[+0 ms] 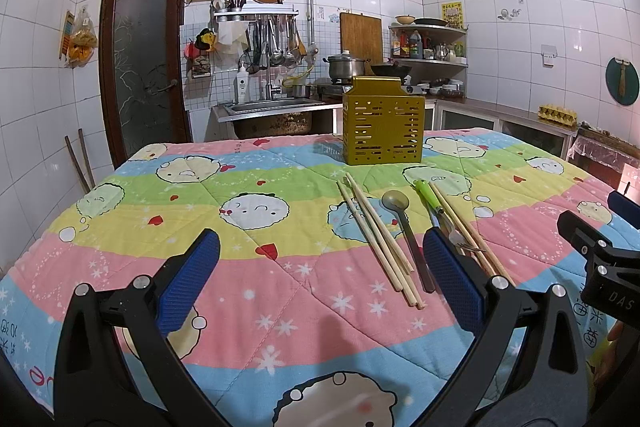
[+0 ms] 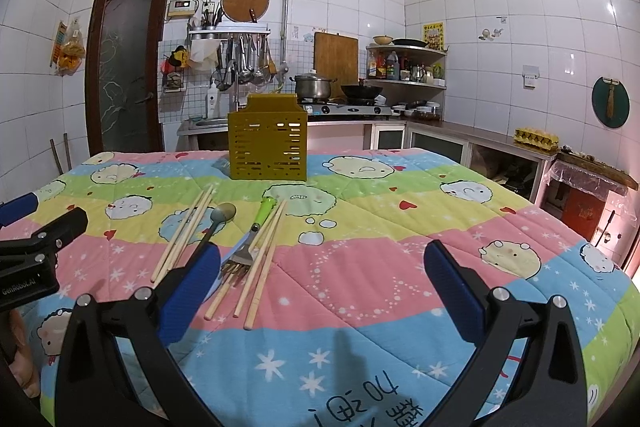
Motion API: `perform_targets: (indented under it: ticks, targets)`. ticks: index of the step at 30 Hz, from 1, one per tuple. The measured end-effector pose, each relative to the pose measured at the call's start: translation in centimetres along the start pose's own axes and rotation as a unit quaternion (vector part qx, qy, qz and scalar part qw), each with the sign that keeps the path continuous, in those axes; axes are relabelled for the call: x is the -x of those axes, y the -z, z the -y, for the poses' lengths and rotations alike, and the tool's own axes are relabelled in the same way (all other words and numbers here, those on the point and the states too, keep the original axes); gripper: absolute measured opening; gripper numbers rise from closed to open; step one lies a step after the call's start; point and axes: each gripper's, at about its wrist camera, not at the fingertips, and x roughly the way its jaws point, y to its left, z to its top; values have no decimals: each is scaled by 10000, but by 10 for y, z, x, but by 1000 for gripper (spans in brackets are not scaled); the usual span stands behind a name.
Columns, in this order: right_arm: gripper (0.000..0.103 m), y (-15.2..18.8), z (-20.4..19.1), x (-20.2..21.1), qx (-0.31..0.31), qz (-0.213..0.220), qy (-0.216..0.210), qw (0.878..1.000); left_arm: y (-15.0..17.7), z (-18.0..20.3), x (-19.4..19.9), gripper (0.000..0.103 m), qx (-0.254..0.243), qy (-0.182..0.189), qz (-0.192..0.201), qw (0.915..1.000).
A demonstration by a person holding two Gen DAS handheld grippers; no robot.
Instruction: Organize utensils
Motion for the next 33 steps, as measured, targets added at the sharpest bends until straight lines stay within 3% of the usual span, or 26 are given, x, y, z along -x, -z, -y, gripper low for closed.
perform_targets:
  ticks: [33]
  targets:
    - [99,1,2,0,-18,42,25,10000,-1,-2,2,98,16,-4,37,10000]
